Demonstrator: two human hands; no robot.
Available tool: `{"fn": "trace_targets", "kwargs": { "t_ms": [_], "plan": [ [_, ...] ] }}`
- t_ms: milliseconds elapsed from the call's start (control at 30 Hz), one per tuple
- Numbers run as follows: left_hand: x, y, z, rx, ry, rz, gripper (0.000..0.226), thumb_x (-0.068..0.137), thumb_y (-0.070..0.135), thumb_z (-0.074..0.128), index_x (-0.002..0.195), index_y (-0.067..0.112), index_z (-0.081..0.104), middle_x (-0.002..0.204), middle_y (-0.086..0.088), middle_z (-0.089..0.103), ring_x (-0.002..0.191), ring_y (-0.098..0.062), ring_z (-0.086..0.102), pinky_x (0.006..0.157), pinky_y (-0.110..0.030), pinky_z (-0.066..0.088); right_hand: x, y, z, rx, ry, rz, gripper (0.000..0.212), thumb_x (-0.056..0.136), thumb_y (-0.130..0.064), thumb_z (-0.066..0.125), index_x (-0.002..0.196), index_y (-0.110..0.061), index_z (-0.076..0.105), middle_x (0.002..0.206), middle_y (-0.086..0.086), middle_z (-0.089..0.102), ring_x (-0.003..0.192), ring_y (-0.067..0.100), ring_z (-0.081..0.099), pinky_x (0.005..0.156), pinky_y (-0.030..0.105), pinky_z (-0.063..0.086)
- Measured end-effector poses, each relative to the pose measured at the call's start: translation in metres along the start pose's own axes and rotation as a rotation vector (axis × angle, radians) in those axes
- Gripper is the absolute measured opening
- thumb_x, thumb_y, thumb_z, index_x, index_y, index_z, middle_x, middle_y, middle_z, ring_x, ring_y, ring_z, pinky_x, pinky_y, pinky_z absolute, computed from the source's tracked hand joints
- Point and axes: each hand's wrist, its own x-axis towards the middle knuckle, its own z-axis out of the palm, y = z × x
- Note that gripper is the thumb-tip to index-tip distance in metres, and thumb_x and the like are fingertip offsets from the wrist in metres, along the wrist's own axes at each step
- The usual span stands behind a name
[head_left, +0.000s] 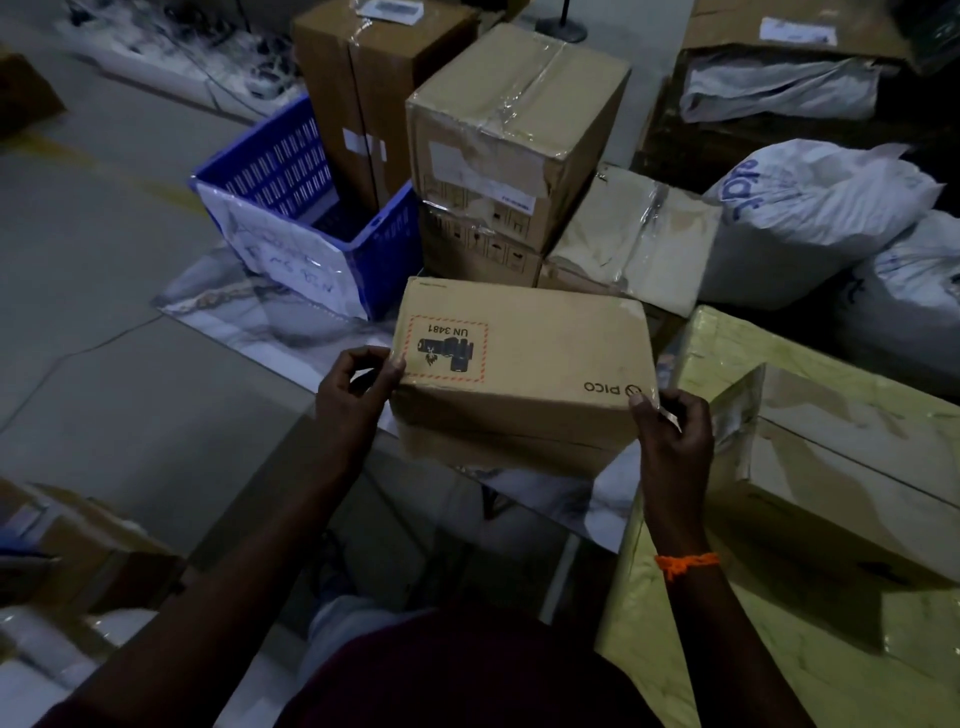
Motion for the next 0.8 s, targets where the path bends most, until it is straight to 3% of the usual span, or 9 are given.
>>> {"fn": "trace_targets", "kwargs": {
  "t_ms": [100,233,333,467,533,633,700,800],
  "plan": [
    [-0.002,-0.007,0.002,0.028,0.024,0.02,0.029,0.091,0.032,0.071,0.114,0.014,0.067,0.115,0.001,0.072,0.11,-0.015,0.07,0.096,-0.044,0.058,-0.001,0.004,-0.002,-0.014,-0.008,-0.008,0.027,0.093,-0.02,0.077,0.114,-0.015,0.061,0.118,0.007,0.069,0.105,0.006,0.069,0.085,0.02,0.057],
    [0.003,-0.006,0.004,0.178,0.048,0.106,0.032,0.095,0.024,0.072,0.124,0.014,0.063,0.123,0.001,0.069,0.115,-0.011,0.066,0.099,-0.039,0.057,-0.002,-0.002,0.0,-0.136,0.02,-0.082,0.027,0.093,-0.019,0.076,0.114,-0.02,0.06,0.114,-0.003,0.066,0.107,0.01,0.064,0.091,0.028,0.056],
    [0.01,0.001,0.008,0.492,0.052,0.427,0.036,0.097,0.019,0.067,0.131,0.011,0.059,0.131,-0.008,0.063,0.121,-0.014,0.059,0.098,-0.035,0.053,-0.001,-0.012,0.008,-0.356,0.029,-0.368,0.032,0.091,-0.01,0.074,0.12,-0.009,0.062,0.122,0.002,0.059,0.117,0.014,0.055,0.099,0.022,0.046],
    [0.013,0.025,0.035,0.692,-0.245,0.608,0.046,0.097,0.018,0.065,0.141,0.013,0.055,0.147,-0.008,0.051,0.132,-0.018,0.052,0.103,-0.035,0.052,0.008,-0.022,0.039,-0.52,-0.2,-0.618,0.031,0.094,-0.013,0.068,0.124,-0.006,0.066,0.134,0.016,0.06,0.132,0.032,0.052,0.107,0.052,0.047],
    [0.016,0.03,0.054,0.824,-0.419,0.606,0.054,0.101,0.03,0.058,0.151,0.014,0.046,0.159,-0.008,0.041,0.148,-0.023,0.035,0.118,-0.04,0.034,0.012,-0.025,0.06,-0.637,-0.366,-0.672,0.043,0.097,-0.026,0.061,0.135,-0.007,0.062,0.144,0.019,0.057,0.137,0.036,0.049,0.111,0.053,0.043],
    [0.023,0.026,0.073,1.101,-0.562,0.541,0.067,0.103,0.053,0.027,0.16,0.018,0.031,0.169,-0.003,0.023,0.157,-0.022,0.015,0.126,-0.046,0.013,0.017,-0.026,0.08,-0.861,-0.531,-0.687,0.056,0.104,-0.042,0.035,0.148,-0.014,0.053,0.157,0.015,0.048,0.146,0.035,0.043,0.115,0.057,0.038],
    [0.026,0.02,0.074,1.191,-0.574,0.551,0.074,0.099,0.057,0.012,0.161,0.022,0.031,0.17,-0.001,0.02,0.157,-0.022,0.014,0.125,-0.047,0.011,0.018,-0.023,0.082,-0.902,-0.548,-0.689,0.059,0.104,-0.044,0.027,0.149,-0.017,0.054,0.158,0.01,0.047,0.148,0.033,0.041,0.117,0.058,0.035],
    [0.029,0.018,0.073,1.206,-0.593,0.558,0.076,0.096,0.058,0.01,0.16,0.022,0.033,0.169,-0.001,0.022,0.157,-0.023,0.016,0.124,-0.047,0.015,0.018,-0.021,0.082,-0.918,-0.546,-0.677,0.056,0.105,-0.042,0.028,0.148,-0.019,0.055,0.158,0.008,0.048,0.149,0.031,0.04,0.119,0.054,0.029]
  ]
}}
